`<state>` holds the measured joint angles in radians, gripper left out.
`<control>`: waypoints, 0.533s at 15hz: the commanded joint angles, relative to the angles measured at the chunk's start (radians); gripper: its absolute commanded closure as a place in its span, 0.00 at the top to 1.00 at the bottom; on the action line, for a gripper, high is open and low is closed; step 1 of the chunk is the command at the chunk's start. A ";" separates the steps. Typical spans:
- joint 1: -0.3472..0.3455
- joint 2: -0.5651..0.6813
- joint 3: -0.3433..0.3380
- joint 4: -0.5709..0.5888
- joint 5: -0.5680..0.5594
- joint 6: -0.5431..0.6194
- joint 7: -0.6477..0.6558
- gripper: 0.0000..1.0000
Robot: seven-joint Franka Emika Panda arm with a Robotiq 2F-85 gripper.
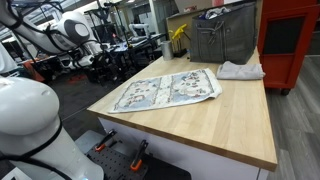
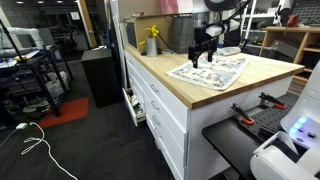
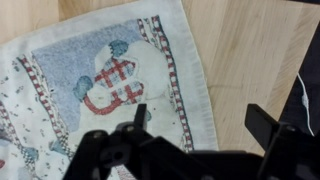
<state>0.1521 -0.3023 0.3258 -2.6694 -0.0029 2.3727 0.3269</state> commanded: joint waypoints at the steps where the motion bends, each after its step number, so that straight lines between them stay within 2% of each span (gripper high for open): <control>1: -0.012 0.109 0.004 0.064 -0.100 -0.001 0.046 1.00; 5: -0.003 0.198 0.003 0.116 -0.250 -0.007 0.113 1.00; 8: 0.021 0.222 -0.006 0.122 -0.291 -0.019 0.137 1.00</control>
<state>0.1538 -0.1100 0.3259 -2.5719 -0.2522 2.3730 0.4245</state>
